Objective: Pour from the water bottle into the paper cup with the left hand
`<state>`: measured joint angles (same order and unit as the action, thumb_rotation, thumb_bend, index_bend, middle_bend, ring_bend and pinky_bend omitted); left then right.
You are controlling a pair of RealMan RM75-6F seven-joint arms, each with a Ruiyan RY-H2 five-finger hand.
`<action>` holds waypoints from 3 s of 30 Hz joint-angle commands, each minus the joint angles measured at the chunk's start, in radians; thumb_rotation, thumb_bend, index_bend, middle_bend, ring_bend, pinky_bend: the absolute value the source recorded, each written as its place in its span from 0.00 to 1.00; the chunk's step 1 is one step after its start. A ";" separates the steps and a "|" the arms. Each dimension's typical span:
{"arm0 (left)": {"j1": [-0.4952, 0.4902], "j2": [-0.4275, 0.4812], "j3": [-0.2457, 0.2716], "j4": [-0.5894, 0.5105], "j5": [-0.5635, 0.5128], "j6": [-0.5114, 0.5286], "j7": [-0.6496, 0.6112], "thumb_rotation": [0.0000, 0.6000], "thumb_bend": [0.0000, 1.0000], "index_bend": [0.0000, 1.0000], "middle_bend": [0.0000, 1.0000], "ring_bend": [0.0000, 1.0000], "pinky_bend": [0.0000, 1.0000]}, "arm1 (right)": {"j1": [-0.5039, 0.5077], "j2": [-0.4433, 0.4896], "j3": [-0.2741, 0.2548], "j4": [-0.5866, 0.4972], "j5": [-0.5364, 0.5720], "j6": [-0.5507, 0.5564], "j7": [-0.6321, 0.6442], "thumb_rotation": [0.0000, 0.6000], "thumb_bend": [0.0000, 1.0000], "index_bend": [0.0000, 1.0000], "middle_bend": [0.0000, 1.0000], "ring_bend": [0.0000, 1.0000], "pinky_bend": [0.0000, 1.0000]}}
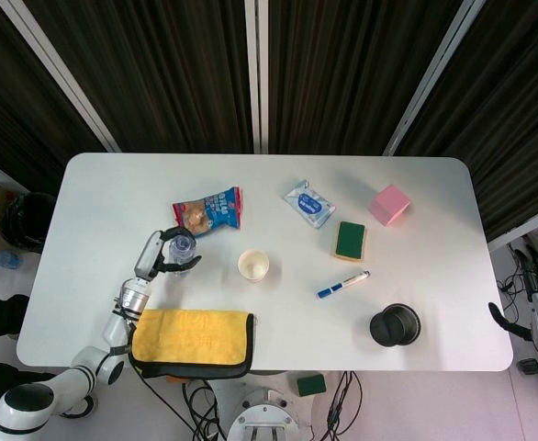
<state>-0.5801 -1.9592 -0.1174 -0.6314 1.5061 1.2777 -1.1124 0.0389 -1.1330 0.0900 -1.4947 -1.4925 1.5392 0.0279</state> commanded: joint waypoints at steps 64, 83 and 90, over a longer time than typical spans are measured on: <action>-0.209 -0.099 0.097 0.220 0.132 0.060 1.004 1.00 0.33 0.79 0.80 0.67 0.58 | 0.004 -0.013 -0.005 0.045 0.017 -0.030 0.056 0.85 0.24 0.00 0.00 0.00 0.00; -0.220 -0.105 0.116 0.256 0.139 0.056 1.076 1.00 0.33 0.79 0.80 0.67 0.58 | 0.004 -0.015 -0.003 0.051 0.020 -0.032 0.062 0.85 0.24 0.00 0.00 0.00 0.00; -0.221 -0.101 0.116 0.254 0.138 0.062 1.072 1.00 0.33 0.79 0.80 0.67 0.58 | 0.005 -0.015 -0.003 0.050 0.019 -0.033 0.061 0.85 0.24 0.00 0.00 0.00 0.00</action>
<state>-0.8014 -2.0606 -0.0011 -0.3774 1.6438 1.3398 -0.0406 0.0440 -1.1482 0.0869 -1.4450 -1.4734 1.5064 0.0891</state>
